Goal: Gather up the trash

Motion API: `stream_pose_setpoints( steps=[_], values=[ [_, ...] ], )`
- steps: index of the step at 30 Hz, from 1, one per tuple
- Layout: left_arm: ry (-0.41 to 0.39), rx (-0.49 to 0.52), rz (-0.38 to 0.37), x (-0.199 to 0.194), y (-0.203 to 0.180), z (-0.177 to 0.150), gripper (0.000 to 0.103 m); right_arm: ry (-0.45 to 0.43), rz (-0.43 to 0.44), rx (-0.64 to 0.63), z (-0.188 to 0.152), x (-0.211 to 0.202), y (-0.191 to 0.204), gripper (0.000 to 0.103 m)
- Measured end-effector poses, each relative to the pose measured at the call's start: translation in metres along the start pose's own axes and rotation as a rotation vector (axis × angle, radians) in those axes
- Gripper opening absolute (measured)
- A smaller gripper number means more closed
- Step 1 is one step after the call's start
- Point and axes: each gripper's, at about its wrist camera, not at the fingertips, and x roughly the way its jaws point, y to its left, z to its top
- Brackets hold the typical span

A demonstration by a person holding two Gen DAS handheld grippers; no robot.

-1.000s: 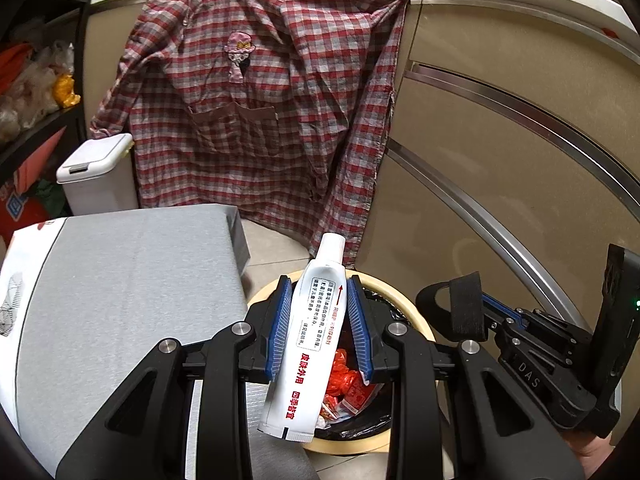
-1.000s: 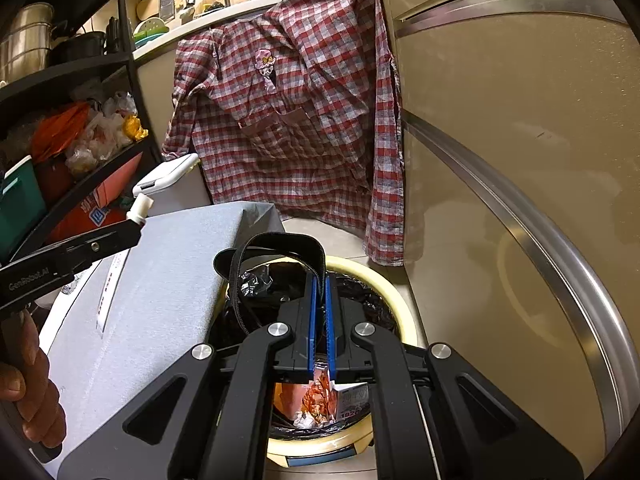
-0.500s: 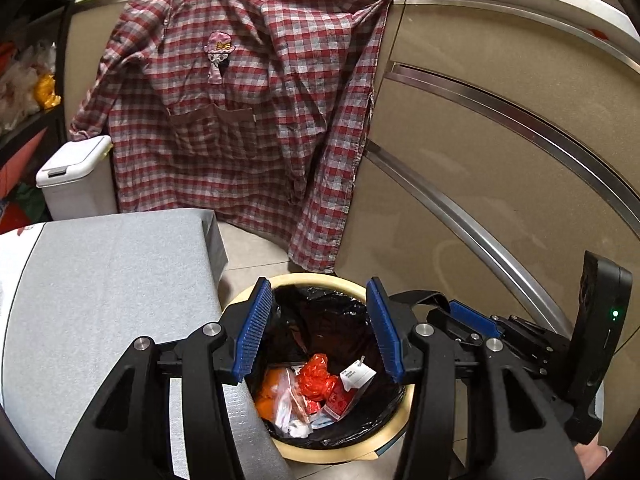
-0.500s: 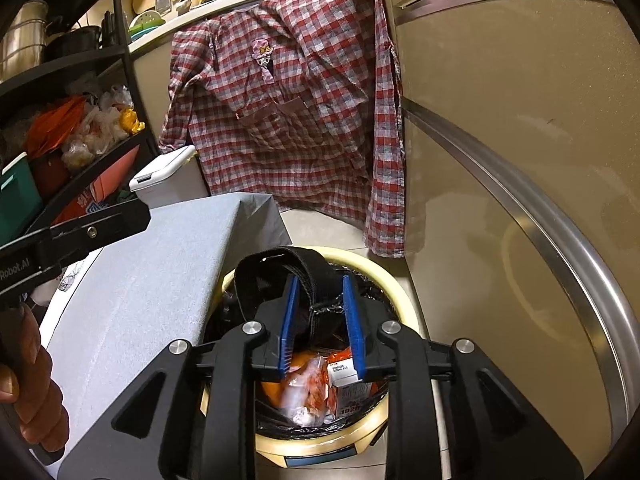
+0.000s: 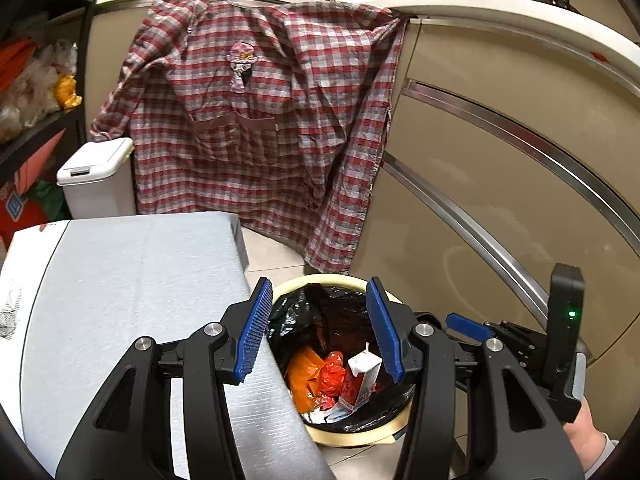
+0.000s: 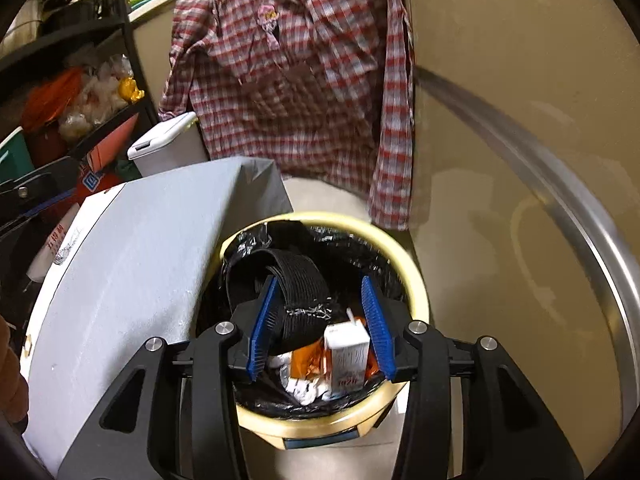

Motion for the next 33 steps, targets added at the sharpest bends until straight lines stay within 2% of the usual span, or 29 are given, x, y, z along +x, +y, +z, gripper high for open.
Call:
stream_pose_setpoints(
  steps=[4,6,9,12,16,19,20,26,33],
  values=[
    [-0.006,-0.003,0.008,-0.009,0.007,-0.001,0.048,0.023,0.003,-0.023,-0.002,0.0,0.009,0.044],
    [-0.008,-0.008,0.012,-0.012,0.011,-0.002,0.048,0.064,0.004,-0.022,-0.004,0.005,0.01,0.05],
    [-0.009,-0.008,0.019,-0.017,0.014,-0.003,0.048,0.115,-0.007,-0.044,-0.009,0.014,0.015,0.05],
    [-0.011,-0.008,0.024,-0.022,0.017,-0.004,0.048,0.125,-0.02,-0.051,-0.011,0.015,0.017,0.05],
    [-0.02,-0.014,0.031,-0.029,0.022,-0.004,0.048,0.162,0.027,-0.009,-0.013,0.017,0.017,0.05],
    [-0.024,-0.014,0.034,-0.035,0.023,-0.005,0.048,0.23,-0.02,-0.03,-0.019,0.026,0.018,0.051],
    [-0.026,-0.014,0.035,-0.036,0.023,-0.006,0.048,0.236,-0.009,-0.022,-0.02,0.027,0.017,0.051],
    [-0.033,-0.016,0.048,-0.046,0.03,-0.007,0.048,0.224,0.003,-0.012,-0.02,0.023,0.022,0.051],
    [-0.054,-0.015,0.07,-0.06,0.03,-0.012,0.048,0.057,-0.004,-0.024,-0.006,-0.014,0.032,0.051]
  ],
)
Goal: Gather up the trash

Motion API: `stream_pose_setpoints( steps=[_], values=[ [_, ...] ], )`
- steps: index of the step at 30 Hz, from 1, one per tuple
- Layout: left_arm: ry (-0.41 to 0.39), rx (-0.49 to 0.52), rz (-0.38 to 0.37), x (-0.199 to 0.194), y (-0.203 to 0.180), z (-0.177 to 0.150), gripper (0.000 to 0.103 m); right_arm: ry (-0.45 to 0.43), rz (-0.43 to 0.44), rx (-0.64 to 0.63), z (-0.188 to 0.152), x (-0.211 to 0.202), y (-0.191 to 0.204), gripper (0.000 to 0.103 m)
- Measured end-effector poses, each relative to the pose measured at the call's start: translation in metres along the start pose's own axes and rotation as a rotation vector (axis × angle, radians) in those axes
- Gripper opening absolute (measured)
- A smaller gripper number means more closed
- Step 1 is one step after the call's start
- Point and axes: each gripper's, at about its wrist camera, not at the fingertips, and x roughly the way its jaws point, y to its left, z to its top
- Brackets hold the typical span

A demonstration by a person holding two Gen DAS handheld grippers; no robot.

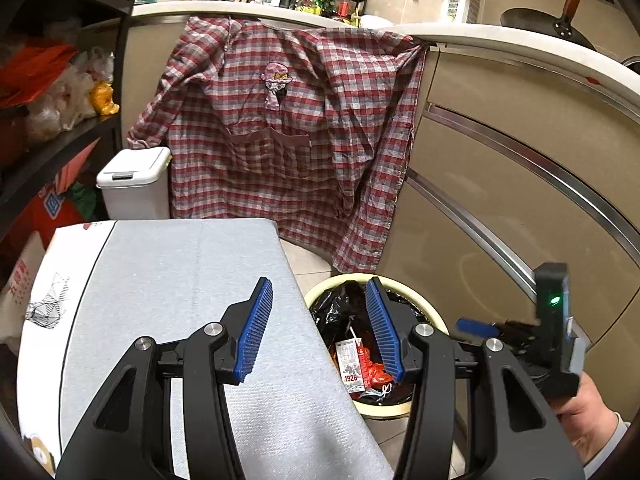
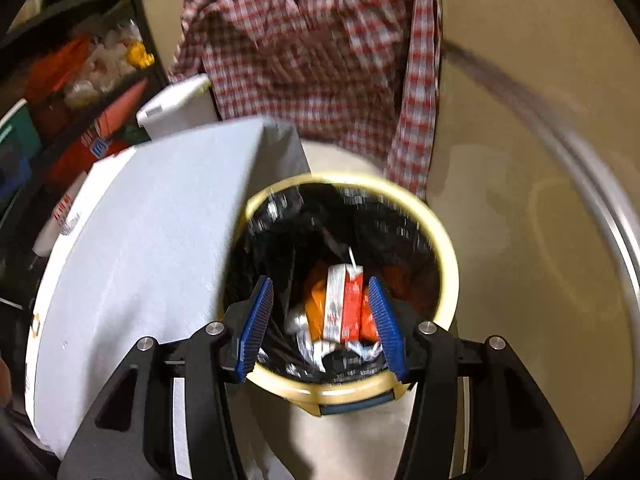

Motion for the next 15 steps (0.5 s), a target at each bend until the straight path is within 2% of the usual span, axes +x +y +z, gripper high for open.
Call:
stream_pose_setpoints(
  steps=[4,7,9,11,15],
  values=[
    [-0.014,-0.019,0.035,-0.012,-0.003,-0.009,0.048,-0.076,-0.004,0.036,-0.001,-0.026,-0.006,0.051],
    [-0.015,-0.051,0.057,-0.02,-0.006,-0.021,0.049,-0.166,-0.035,0.028,-0.01,-0.058,-0.008,0.058],
    [-0.01,-0.071,0.068,-0.025,-0.01,-0.033,0.051,-0.21,-0.045,0.037,-0.02,-0.076,-0.009,0.071],
    [-0.006,-0.071,0.09,-0.032,-0.019,-0.045,0.059,-0.258,-0.057,0.049,-0.032,-0.095,-0.013,0.083],
    [-0.021,-0.05,0.13,-0.048,-0.04,-0.069,0.073,-0.304,-0.09,0.043,-0.054,-0.125,-0.015,0.098]
  ],
)
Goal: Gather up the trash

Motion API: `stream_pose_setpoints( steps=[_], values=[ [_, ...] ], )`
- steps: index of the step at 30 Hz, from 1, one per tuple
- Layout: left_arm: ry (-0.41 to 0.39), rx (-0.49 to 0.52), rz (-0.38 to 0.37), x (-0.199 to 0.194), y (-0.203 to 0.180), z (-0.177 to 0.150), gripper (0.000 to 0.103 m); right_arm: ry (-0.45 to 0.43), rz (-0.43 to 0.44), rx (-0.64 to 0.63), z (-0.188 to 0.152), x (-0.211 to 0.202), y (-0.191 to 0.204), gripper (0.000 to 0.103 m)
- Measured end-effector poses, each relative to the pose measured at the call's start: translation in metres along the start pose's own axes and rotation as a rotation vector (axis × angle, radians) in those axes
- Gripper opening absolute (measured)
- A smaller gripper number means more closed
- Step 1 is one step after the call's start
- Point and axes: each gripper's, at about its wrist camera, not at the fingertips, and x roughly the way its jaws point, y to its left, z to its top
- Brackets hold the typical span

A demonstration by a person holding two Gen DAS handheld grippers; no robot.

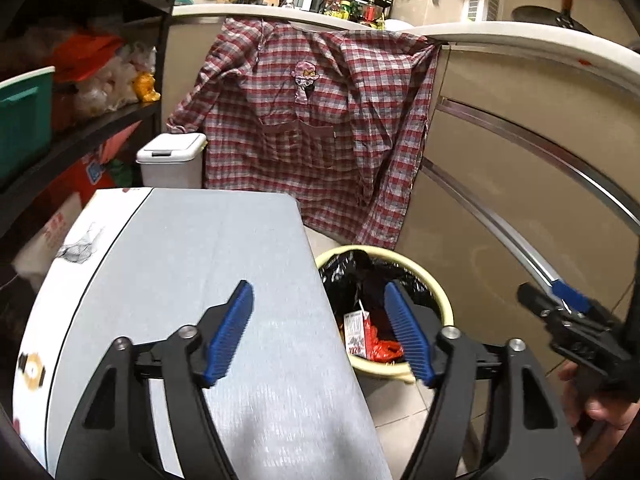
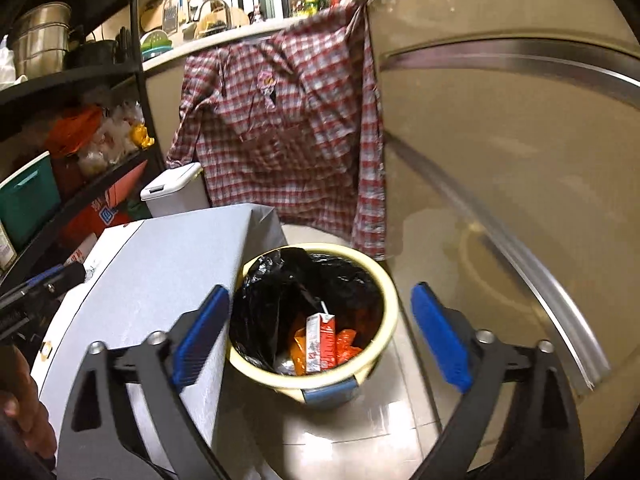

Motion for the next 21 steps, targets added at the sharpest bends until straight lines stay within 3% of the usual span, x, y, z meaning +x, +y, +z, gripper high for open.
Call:
stream_pose_setpoints(
  steps=[3,6,21],
  values=[
    [-0.006,0.018,0.018,-0.01,-0.011,-0.012,0.087,-0.026,-0.043,-0.023,-0.011,-0.023,-0.004,0.098],
    [-0.006,0.03,0.027,-0.019,-0.019,-0.021,0.095,-0.034,-0.082,-0.015,-0.02,-0.036,-0.011,0.098],
    [0.066,0.024,0.049,-0.002,-0.028,-0.039,0.095,0.0,-0.121,-0.068,-0.031,-0.026,-0.003,0.098]
  ],
)
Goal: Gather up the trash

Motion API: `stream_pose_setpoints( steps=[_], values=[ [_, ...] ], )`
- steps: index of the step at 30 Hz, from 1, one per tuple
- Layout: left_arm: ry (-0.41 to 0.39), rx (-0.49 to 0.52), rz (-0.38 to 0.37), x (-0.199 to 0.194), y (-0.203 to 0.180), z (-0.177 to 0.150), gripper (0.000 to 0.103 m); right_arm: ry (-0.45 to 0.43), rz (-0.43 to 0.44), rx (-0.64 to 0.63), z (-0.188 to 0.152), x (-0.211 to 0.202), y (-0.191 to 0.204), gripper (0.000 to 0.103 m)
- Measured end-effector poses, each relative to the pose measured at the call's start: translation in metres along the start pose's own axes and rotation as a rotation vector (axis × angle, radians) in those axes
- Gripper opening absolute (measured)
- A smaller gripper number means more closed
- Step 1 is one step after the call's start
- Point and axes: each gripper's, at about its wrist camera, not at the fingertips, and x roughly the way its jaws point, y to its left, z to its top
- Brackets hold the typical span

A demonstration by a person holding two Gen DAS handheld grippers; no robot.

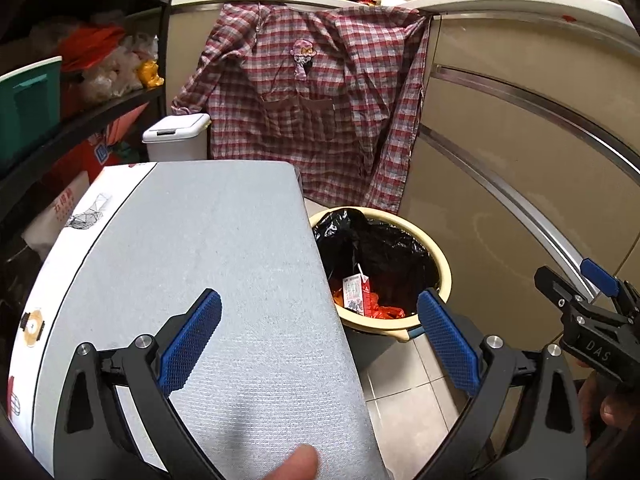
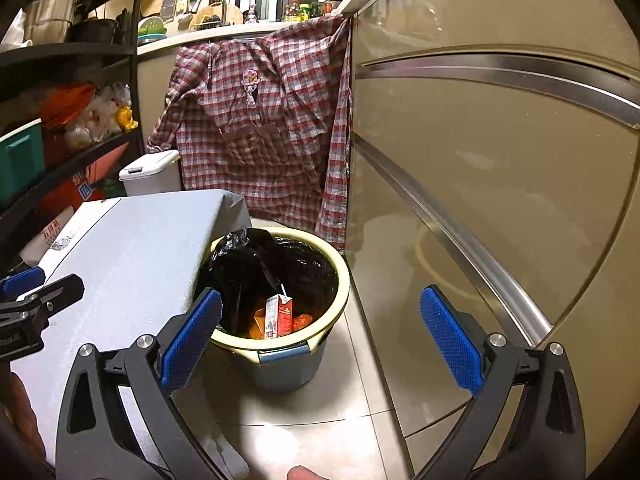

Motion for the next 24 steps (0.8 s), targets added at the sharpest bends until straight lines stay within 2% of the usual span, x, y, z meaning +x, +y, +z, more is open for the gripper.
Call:
stream_pose_setpoints(
  steps=[6,24],
  values=[
    [0.002,0.029,0.005,0.0033,-0.0073,-0.0027,0.095,0.004,-0.004,0.009,-0.0008,0.0031,-0.0023,0.098],
    [0.002,0.029,0.008,0.0038,-0.0107,-0.0038,0.095,0.001,-0.01,-0.003,-0.0021,0.0029,0.0019,0.098]
  ],
)
